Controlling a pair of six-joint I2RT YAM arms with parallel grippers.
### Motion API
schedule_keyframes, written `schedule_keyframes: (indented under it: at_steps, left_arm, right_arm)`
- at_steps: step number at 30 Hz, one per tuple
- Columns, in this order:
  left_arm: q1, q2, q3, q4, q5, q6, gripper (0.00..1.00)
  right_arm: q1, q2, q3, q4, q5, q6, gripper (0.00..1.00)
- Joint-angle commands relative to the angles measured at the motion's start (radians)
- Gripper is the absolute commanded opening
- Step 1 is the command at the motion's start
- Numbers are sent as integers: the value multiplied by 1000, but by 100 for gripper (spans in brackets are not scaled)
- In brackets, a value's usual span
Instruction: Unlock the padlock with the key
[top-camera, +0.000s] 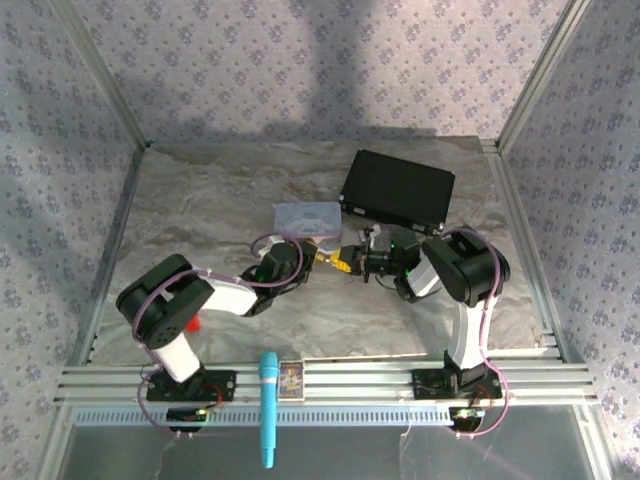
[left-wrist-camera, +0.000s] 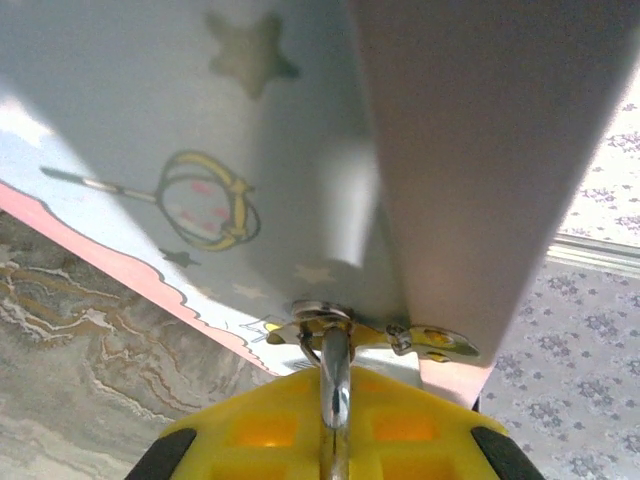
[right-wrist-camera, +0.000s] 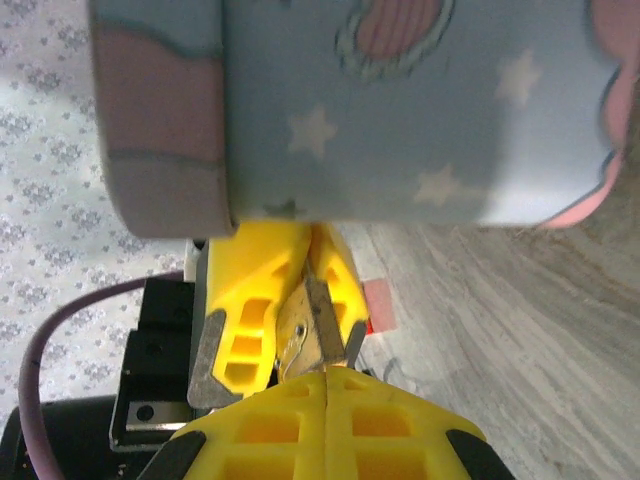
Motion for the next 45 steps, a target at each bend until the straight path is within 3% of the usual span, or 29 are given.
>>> schedule_keyframes:
  at_steps: [1,6,12,17,21,26,32,34,38,43,45]
  left_arm:
    - [-60,-32,16,214,155,-34,0]
    - [-61,-58,33,160,157,-18,0]
    - [-53,-62,42,36,122,-29,0]
    - [-49,-126,65,-245,37,67,0]
    - [-42,-179,157,-579,-44,199,2]
    - [1,-134,170,-566,33,248,4]
    - [-17,-48,199,-552,77,247,8]
    - [-18,-30,211,-582,67,259,9]
    - [-10,-4,209,-575,66,290,14]
    - [-11,15,215,-599,71,301,16]
    - [-17,-3,199,-637,30,290,22]
  right_arm:
    - [-13,33,10,5,80,13,0]
    - [-7,14,29,-6,61,3,0]
    - [33,-51,-43,-24,122,-33,0]
    - [7,-77,-103,-84,131,-97,0]
    - [11,-171,-99,-346,161,-270,0]
    - [35,-363,-50,-821,298,-539,0]
    - [65,-497,31,-1210,472,-789,0]
    - [87,-500,47,-1255,495,-839,5]
    - [170,-472,103,-1329,568,-924,27]
    - [251,-452,131,-1322,650,-920,30]
    - [276,-428,153,-1333,674,-925,32]
